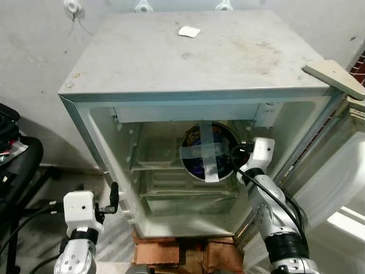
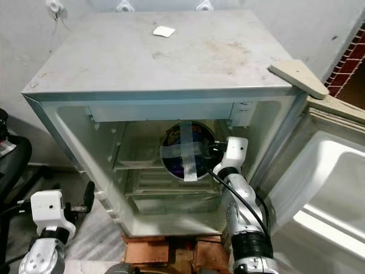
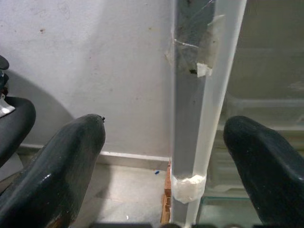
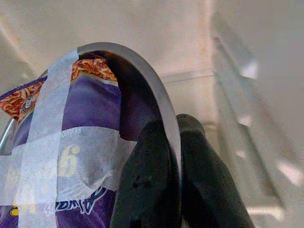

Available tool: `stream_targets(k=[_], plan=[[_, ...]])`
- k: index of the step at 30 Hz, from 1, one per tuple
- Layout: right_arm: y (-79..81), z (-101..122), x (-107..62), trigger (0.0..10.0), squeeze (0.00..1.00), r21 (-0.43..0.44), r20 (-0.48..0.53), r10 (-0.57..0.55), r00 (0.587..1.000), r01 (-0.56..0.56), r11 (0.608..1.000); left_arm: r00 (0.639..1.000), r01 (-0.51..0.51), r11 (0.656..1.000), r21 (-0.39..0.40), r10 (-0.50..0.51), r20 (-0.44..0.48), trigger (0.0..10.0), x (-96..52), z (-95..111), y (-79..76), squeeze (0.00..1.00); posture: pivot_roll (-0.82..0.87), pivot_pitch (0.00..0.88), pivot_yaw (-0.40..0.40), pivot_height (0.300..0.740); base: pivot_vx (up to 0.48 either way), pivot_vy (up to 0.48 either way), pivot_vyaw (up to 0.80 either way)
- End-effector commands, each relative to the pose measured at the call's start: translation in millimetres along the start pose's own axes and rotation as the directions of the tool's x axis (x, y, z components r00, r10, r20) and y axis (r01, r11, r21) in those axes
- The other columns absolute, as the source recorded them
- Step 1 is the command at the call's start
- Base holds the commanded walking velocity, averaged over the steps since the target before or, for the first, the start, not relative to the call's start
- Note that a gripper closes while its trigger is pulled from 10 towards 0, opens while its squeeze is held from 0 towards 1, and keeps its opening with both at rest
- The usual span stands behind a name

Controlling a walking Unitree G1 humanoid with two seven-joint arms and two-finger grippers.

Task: Restocking fridge

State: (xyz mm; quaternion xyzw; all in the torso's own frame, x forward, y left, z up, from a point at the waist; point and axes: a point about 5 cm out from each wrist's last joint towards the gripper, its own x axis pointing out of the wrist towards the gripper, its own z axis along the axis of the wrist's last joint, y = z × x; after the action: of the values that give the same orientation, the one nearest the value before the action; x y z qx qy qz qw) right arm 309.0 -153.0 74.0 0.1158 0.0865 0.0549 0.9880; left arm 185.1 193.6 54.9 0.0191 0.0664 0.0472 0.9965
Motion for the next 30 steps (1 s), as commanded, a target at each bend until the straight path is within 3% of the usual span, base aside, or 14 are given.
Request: stream_targets(k=[1,4,10,21,27,30], plan=[[-0.9,8.1,3.0,10.0,0.00,-0.020,0.035,-0.023,0.999,0.024,1.000,1.000,-0.017,1.000,0.003,0.017,-0.011,10.0,-4.9,0.2,2.8,0.00,0.05,0.093,0.009,0.735,0.000,0.000,0.00],[-2.4,7.4,12.6,10.0,0.00,-0.014,0.015,-0.109,0.994,0.110,0.994,0.999,-0.011,1.000,0.013,0.011,-0.045,10.0,-21.2,-4.0,3.2,0.00,0.07,0.123,0.003,0.735,0.000,0.000,0.00],[0.0,8.3,26.9,10.0,0.00,-0.006,-0.013,-0.168,0.986,0.168,0.986,0.998,-0.012,1.000,0.028,0.014,-0.065,10.0,-36.6,-5.8,2.1,0.00,0.13,0.146,-0.011,0.735,0.000,0.000,0.00],[12.9,11.5,51.5,10.0,0.00,0.043,-0.106,-0.315,0.943,0.321,0.946,0.997,-0.028,0.999,0.030,0.030,-0.064,10.0,-37.1,0.2,1.7,0.00,0.16,0.152,-0.025,0.735,0.000,0.000,0.00],[19.1,19.4,59.9,10.0,0.00,0.309,-0.157,-0.346,0.925,0.379,0.872,0.997,-0.020,1.000,0.022,0.022,-0.070,10.0,-35.9,0.5,-1.1,0.00,0.17,0.147,-0.029,0.735,0.000,0.000,0.00],[26.6,21.8,63.6,10.0,0.00,0.487,-0.177,-0.302,0.937,0.350,0.800,0.997,-0.019,1.000,0.020,0.021,-0.071,10.0,-33.3,0.7,-1.5,0.00,0.17,0.145,-0.028,0.735,0.000,0.000,0.00]])
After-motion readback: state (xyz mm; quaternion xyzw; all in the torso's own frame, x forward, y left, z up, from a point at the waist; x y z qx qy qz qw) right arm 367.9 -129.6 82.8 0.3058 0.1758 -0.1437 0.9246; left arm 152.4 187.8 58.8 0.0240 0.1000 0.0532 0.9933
